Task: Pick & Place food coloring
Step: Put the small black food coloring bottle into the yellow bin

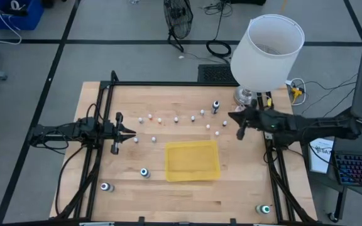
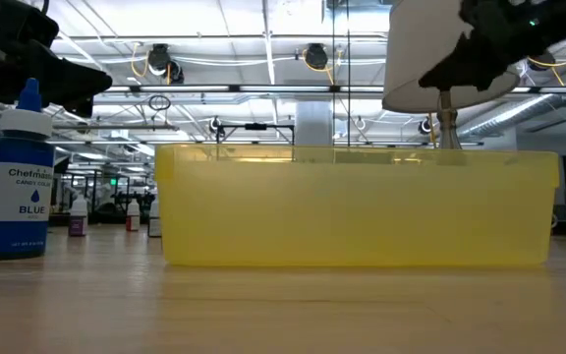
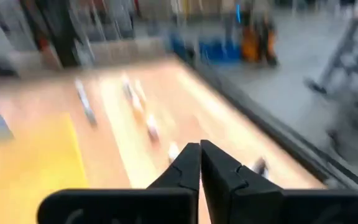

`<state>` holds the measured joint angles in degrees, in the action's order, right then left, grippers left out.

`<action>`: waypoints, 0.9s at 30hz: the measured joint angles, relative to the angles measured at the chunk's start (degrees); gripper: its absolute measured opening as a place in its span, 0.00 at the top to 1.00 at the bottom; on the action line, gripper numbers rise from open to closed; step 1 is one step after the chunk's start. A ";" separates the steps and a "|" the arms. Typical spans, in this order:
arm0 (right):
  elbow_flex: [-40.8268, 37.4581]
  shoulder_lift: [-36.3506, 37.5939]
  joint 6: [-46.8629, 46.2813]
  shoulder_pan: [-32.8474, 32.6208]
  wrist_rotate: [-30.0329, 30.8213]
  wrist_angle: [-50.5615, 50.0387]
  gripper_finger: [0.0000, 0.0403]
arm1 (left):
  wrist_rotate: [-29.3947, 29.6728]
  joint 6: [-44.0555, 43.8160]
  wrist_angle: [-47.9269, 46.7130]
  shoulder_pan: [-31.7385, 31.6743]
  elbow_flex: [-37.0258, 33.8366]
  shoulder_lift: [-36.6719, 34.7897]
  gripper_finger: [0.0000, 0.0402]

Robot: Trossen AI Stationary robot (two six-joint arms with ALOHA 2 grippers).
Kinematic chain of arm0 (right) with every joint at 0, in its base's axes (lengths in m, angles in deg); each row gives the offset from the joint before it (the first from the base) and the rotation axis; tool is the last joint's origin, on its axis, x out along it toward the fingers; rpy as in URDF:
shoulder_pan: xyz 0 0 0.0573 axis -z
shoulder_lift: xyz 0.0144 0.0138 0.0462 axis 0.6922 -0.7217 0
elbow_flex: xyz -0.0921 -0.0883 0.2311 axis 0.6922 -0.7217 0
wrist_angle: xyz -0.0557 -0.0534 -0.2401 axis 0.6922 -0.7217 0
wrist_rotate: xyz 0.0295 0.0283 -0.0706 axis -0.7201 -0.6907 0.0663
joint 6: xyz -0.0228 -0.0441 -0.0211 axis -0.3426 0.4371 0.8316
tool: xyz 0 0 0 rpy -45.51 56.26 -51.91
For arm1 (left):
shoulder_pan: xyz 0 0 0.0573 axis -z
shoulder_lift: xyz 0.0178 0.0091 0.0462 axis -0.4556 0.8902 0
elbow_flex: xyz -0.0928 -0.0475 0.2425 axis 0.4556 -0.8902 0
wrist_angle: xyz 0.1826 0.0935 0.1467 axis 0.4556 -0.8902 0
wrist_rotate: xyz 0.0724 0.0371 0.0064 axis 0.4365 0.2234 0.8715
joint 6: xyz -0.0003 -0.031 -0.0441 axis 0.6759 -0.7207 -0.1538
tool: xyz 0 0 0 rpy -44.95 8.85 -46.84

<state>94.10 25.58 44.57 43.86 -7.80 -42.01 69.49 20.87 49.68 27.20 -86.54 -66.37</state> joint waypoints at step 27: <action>19.31 -41.23 -2.43 14.40 -12.31 -32.67 0.49 | 0.41 0.00 0.02 0.00 0.00 0.00 0.87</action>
<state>113.42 -15.65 42.14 58.26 -20.11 -74.69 69.90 20.87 49.70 27.20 -86.54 -66.37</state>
